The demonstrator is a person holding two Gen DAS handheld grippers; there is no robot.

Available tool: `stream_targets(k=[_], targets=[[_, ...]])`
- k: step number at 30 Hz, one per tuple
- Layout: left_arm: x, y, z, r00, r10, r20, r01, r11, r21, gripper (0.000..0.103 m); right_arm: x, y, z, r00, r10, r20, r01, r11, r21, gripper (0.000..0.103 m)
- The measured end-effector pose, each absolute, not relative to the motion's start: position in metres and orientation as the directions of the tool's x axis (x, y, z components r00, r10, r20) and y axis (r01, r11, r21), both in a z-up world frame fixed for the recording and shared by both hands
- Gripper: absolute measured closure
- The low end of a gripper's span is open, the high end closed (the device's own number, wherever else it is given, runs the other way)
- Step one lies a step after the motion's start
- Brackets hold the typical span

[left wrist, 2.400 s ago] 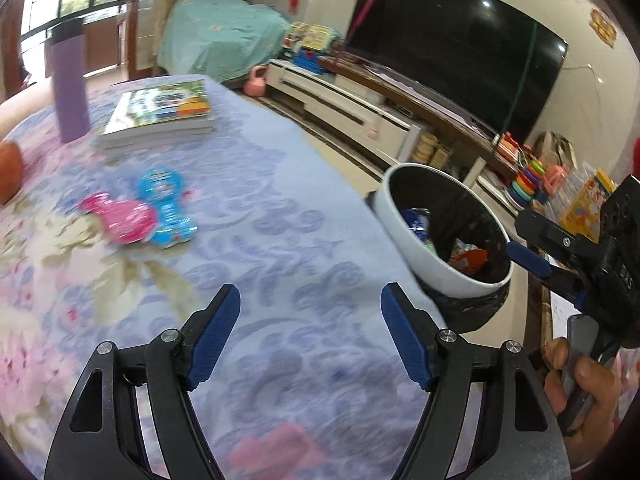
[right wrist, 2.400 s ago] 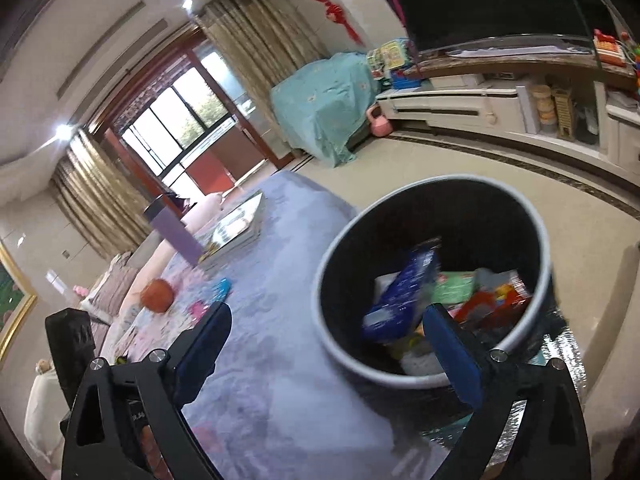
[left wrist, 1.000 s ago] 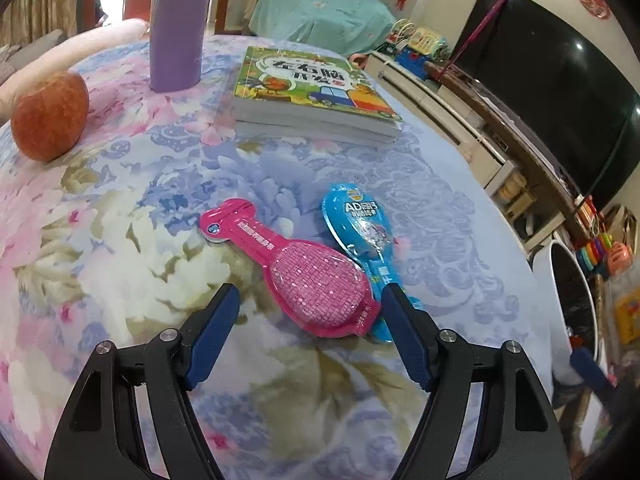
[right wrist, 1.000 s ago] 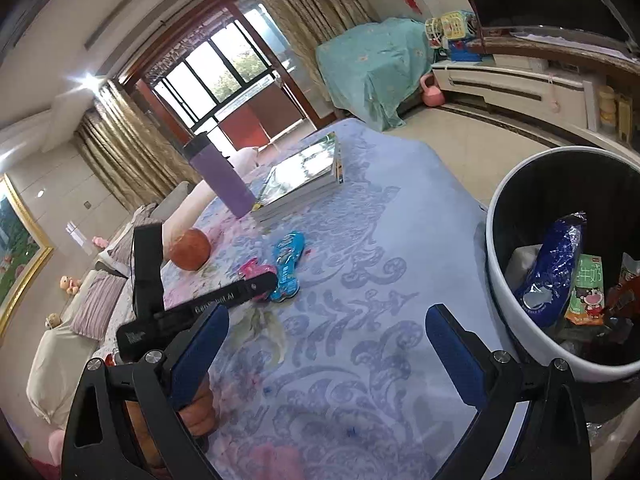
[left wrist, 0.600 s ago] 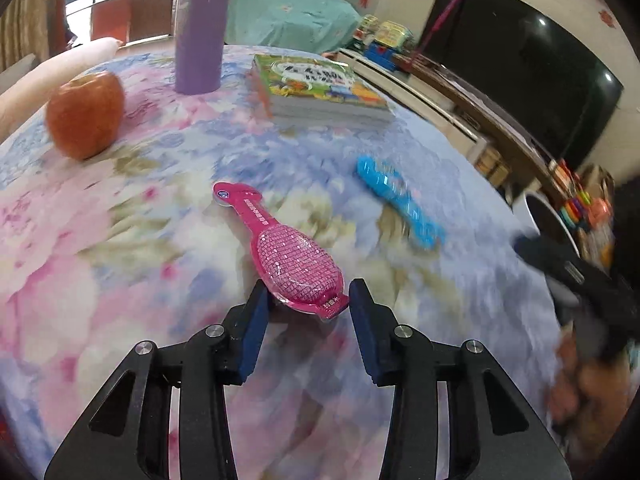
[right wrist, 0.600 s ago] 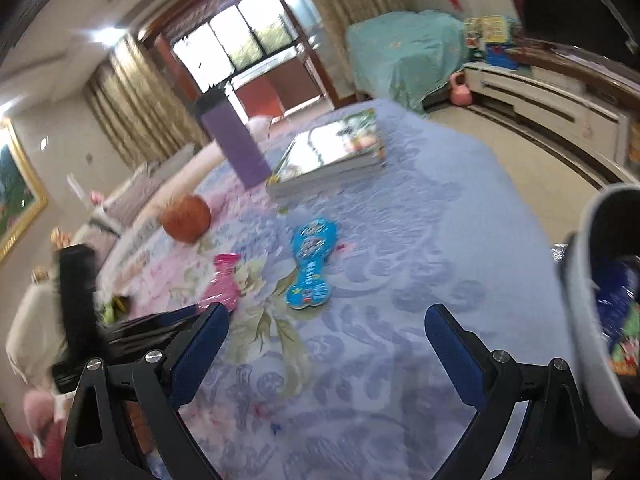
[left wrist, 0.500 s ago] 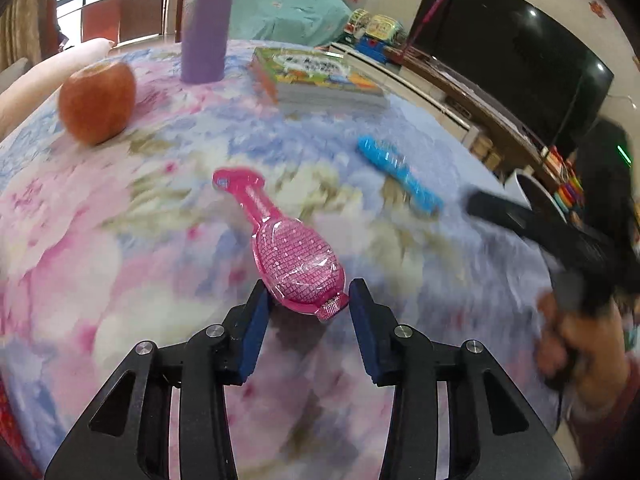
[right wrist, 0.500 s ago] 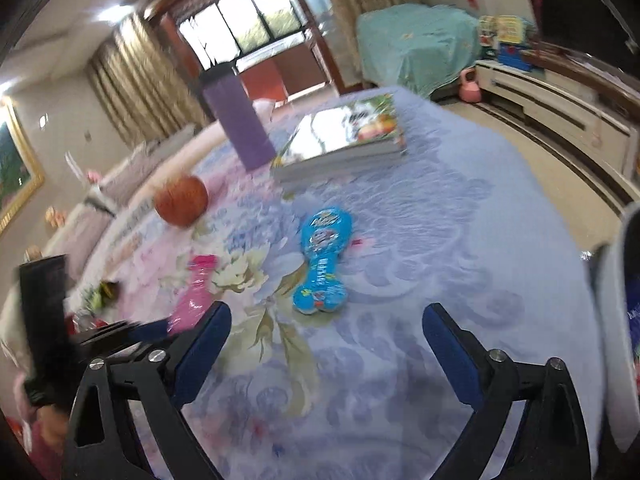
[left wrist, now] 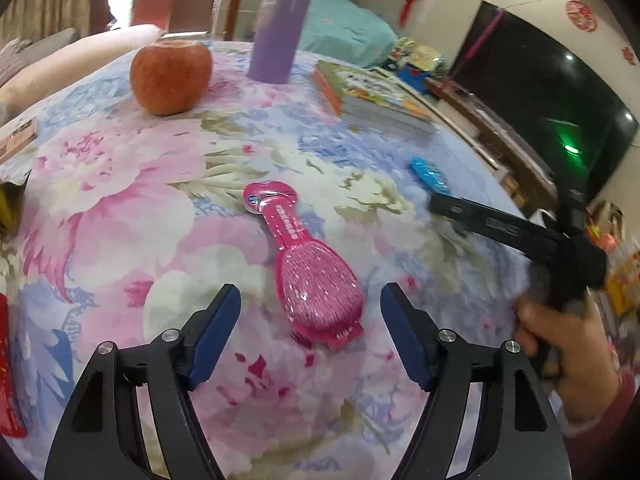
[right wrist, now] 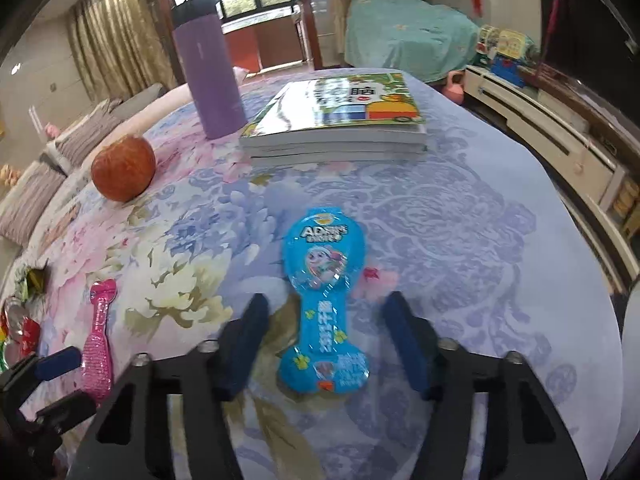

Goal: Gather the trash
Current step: 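Grasp the pink toy package with the left gripper while the right gripper grasps the blue toy package, then lift and carry the pink and blue toy packages over the white bin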

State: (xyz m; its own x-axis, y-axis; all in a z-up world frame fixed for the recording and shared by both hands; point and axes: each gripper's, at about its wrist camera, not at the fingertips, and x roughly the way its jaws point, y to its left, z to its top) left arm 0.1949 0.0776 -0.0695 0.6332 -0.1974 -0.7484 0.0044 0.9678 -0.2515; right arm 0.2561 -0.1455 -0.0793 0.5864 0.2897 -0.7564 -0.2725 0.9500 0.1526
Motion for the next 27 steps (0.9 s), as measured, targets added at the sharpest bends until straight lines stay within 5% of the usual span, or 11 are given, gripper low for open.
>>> stream_targets(k=[3,10,18,27], targets=[[0.200,0.067,-0.072,0.631,-0.134,-0.764,0.007,0.986,-0.167,0.029,0.246,-0.159,-0.079,0.595,0.307,-0.742,-0.238,0.950,0.202,0.064],[0.198,0.068,-0.072,0.639,-0.145,-0.756,0.035,0.987,-0.159,0.055,0.205,-0.175,-0.078,0.593,0.358,-0.721,-0.196,0.933,0.301,0.066],[0.192,0.064,-0.069,0.640,-0.259,-0.723,0.131,0.965,-0.229,0.055,0.166,-0.175,-0.078,0.588,0.381,-0.714,-0.225,0.924,0.308,0.066],[0.189,0.066,-0.068,0.651,-0.251,-0.717,0.113,0.965,-0.236,0.056,0.165,-0.187,-0.079,0.596,0.438,-0.673,-0.213,0.894,0.393,0.067]])
